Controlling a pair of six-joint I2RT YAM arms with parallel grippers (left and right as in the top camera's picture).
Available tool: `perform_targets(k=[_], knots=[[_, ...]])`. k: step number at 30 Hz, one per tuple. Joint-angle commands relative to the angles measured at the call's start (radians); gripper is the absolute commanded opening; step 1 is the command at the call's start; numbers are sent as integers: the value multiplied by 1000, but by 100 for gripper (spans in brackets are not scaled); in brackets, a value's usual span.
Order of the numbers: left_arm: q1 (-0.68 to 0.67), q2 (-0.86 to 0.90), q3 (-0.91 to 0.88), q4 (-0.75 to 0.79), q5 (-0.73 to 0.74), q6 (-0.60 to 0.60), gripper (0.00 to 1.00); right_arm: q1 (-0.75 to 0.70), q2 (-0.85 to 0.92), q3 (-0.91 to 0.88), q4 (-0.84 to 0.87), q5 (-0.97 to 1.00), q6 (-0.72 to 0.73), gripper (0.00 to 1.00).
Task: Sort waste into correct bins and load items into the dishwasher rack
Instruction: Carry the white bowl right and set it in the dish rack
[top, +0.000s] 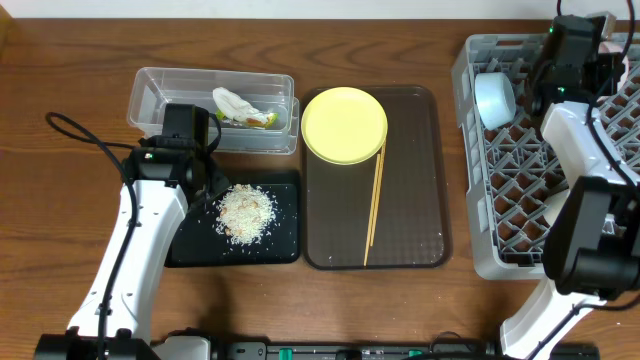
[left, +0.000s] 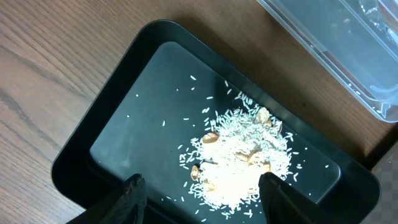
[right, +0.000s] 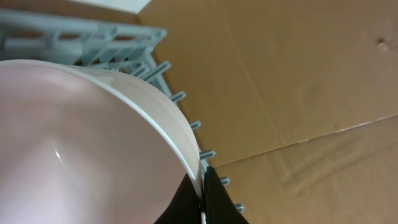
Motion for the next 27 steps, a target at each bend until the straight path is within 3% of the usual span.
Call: perform_targets(k=[1, 8, 9, 12, 18, 27], knots=[[3, 6, 11, -3, -8, -5, 61, -3, 34, -1, 4, 32, 26, 1], [3, 6, 11, -3, -8, -6, 61, 38, 47, -1, -20, 24, 131, 2], [3, 6, 11, -3, -8, -6, 61, 48, 47, -1, -29, 19, 132, 10], [3, 6, 11, -3, -8, -5, 61, 77, 46, -1, -60, 19, 199, 20], [3, 6, 11, -3, -8, -5, 61, 131, 42, -1, -126, -14, 243, 24], [3, 6, 11, -3, -8, -5, 61, 186, -50, -1, -222, -81, 318, 38]])
